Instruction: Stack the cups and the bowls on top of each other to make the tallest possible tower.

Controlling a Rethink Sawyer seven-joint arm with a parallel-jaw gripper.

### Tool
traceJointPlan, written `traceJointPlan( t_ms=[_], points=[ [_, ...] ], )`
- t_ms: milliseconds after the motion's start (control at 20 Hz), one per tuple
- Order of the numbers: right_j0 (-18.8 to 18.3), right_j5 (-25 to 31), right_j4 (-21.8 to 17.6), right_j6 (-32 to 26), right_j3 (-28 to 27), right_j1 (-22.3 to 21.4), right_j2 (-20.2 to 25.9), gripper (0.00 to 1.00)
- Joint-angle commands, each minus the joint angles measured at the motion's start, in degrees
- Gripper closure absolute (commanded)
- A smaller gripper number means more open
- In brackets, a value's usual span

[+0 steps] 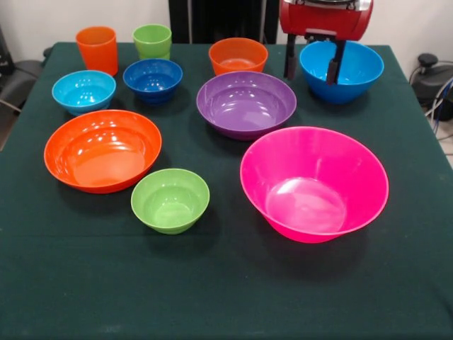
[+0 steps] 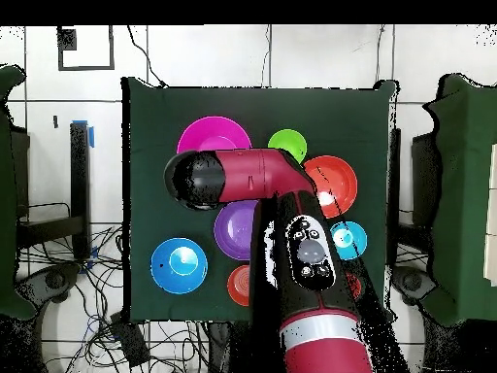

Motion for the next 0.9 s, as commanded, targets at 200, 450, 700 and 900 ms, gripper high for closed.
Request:
traceJointPlan(
  t_ms=[200,450,700,900],
  points=[
    [-0.4,-6.0,-4.7,-7.1,-2.8,6.6,6.8,0.0],
    [-1.0,-9.0,-3.9,-6.0,-2.1,9.2,8.2,0.0],
    [-1.1,-9.1,-3.1,-4.6,-0.9,9.2,8.8,0.0],
    [-1.6,-9.2,-2.2,-4.0,0.4,8.9,9.8,0.0]
  ],
)
